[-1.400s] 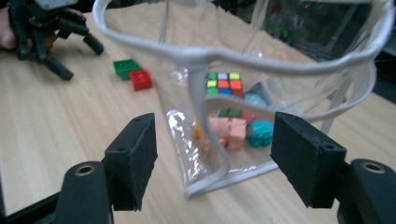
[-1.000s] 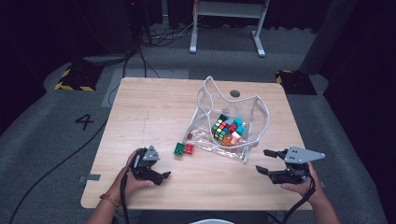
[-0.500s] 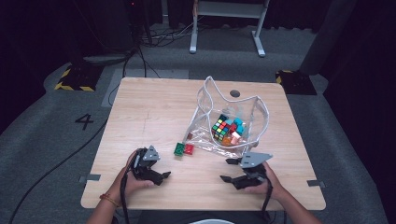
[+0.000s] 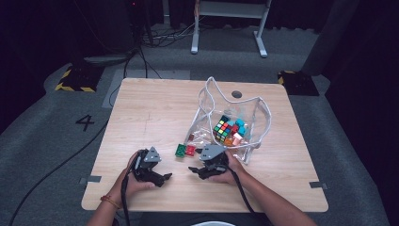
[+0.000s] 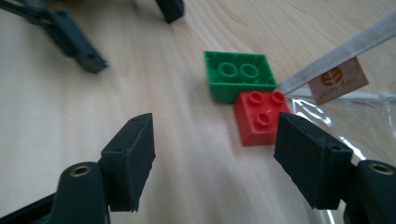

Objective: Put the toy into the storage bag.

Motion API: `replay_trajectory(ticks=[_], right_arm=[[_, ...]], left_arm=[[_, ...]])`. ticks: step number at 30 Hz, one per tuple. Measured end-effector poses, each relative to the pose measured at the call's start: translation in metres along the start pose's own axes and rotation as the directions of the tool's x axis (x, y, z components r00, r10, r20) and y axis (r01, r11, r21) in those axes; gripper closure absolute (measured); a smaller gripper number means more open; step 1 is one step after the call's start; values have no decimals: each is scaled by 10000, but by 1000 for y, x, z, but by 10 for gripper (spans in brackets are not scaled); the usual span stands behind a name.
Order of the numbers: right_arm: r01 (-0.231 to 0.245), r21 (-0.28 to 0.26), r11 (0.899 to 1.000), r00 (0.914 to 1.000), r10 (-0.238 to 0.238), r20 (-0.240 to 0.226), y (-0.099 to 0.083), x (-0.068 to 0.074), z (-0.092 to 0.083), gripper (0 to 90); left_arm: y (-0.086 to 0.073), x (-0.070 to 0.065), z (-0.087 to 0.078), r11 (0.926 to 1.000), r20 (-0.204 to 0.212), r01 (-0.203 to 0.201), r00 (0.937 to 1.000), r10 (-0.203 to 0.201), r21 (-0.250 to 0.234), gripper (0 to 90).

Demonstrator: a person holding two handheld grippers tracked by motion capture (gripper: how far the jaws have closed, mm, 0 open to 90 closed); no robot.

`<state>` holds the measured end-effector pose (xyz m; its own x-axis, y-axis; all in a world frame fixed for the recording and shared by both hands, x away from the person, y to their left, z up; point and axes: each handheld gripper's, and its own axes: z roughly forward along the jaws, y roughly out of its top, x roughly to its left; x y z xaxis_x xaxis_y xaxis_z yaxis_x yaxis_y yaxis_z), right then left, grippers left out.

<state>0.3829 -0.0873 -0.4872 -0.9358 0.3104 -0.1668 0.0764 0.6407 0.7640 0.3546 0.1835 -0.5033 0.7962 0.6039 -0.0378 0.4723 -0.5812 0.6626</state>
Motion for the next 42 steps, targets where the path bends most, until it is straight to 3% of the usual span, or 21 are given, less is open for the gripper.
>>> replay_trajectory(ticks=[2, 3, 5, 10, 12, 15, 17, 26, 28, 32, 42], right_arm=[[136, 219, 9997, 9998, -140, 172, 3, -3, 9, 288], [-101, 288, 9995, 9995, 92, 314, 6, -3, 13, 290], [-61, 207, 9998, 9990, 52, 444, 8, -6, 16, 293], [-83, 368, 9993, 9985, 62, 551, 12, -16, 23, 293], [-333, 373, 9987, 9984, 316, 462, 13, -19, 23, 298], [-117, 503, 9987, 9988, 93, 477, 13, -22, 28, 284], [-320, 540, 9980, 9992, 306, 254, 14, -25, 31, 283], [-266, 748, 9968, 9996, 269, -37, 14, -29, 40, 294], [-456, 768, 9960, 9989, 462, -60, 13, -29, 42, 304], [-511, 757, 9958, 9985, 525, -171, 14, -28, 42, 337], [-643, 641, 9959, 9948, 691, -746, 12, -23, 39, 569]], left_arm=[[0, 0, 0, 10000, -9, -16, 10000, 16, 1, 56], [0, 0, 0, 10000, -8, -17, 10000, 17, 1, 56], [0, 0, 0, 10000, -3, -16, 10000, 16, 0, 56], [0, 0, 0, 10000, -5, -33, 10000, 33, -3, 56], [0, 0, 0, 10000, -26, -37, 10000, 36, -13, 56], [0, 0, 0, 10000, -40, -72, 10000, 72, -18, 56], [0, 0, 0, 10000, -41, -79, 10000, 79, -16, 56], [0, 0, 0, 10000, 10, -75, 10000, 75, -28, 56], [0, 0, 0, 10000, 12, -77, 10000, 78, -28, 56], [0, 0, 0, 10000, 12, -77, 10000, 77, -28, 56], [0, 0, 0, 10000, 7, -79, 10000, 79, -29, 56]])
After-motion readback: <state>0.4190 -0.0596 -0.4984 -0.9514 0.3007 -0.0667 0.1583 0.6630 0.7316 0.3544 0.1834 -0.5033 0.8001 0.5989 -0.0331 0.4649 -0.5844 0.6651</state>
